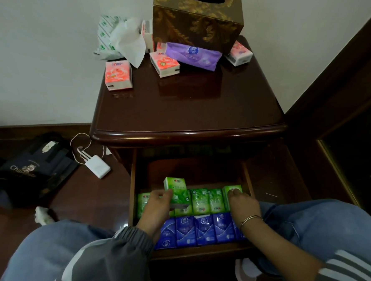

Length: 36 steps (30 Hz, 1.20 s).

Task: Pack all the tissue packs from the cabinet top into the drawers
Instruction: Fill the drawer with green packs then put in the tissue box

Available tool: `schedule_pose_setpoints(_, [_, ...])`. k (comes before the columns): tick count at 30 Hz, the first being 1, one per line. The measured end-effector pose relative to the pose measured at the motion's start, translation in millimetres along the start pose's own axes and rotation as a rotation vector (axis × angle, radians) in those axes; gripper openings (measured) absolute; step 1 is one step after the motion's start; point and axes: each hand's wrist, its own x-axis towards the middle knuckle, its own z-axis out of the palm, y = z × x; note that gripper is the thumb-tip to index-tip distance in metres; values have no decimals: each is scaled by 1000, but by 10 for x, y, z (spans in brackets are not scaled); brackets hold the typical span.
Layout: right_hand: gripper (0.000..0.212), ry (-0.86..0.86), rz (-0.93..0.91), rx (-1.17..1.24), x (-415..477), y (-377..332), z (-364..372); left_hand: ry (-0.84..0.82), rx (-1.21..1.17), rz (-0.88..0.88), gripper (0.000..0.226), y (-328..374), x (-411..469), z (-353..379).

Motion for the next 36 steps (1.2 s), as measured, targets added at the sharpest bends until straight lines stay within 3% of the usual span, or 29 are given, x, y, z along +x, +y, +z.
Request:
schedule_pose_setpoints(2, [36, 55, -27, 116, 8, -28, -123, -17, 51, 3, 26, -25, 19, 4])
schedule_pose_setpoints(4, [35, 76, -34, 603, -40, -121, -340, -76, 76, 15, 24, -58, 28, 12])
schedule_pose_setpoints(6, [43, -136, -56, 1127, -126, -259, -594, -154, 97, 44, 23, -92, 29, 29])
schedule_pose_setpoints(7, [44, -228, -75, 1255, -168, -322, -674, -183, 107, 62, 21, -107, 28, 35])
schedule_pose_setpoints(11, [45, -316, 0, 1459, -159, -327, -721, -250, 208, 148, 16, -111, 15, 30])
schedule_pose_setpoints(13, [44, -313, 116, 1517, -81, -243, -649, -75, 546, 288, 24, -111, 47, -46])
schedule_pose_setpoints(15, [41, -176, 239, 1321, 18, -122, -526, 279, 849, 382, 38, -109, 81, -165])
schedule_pose_setpoints(16, [41, -122, 276, 1199, 55, -67, -455, 420, 869, 370, 45, -104, 95, -228])
schedule_pose_setpoints(18, [42, -90, 299, 1039, 94, -2, -336, 542, 795, 272, 61, -122, 119, -320])
schedule_pose_setpoints(20, [44, -93, 274, 891, 108, 12, -236, 515, 748, 136, 74, -181, 143, -344])
schedule_pose_setpoints(23, [45, -86, 240, 758, 129, -7, -176, 369, 645, -15, 73, -273, 200, -311])
schedule_pose_setpoints(26, [48, -78, 198, 824, 137, -66, -150, 329, 586, -22, 68, -301, 245, -324])
schedule_pose_setpoints(32, [62, 24, 127, 290, 98, -89, -94, 314, 591, -25, 62, -302, 267, -363])
schedule_pose_setpoints(36, [73, 73, 43, 250, 146, -69, 15, 324, 586, -19, 63, -304, 268, -352])
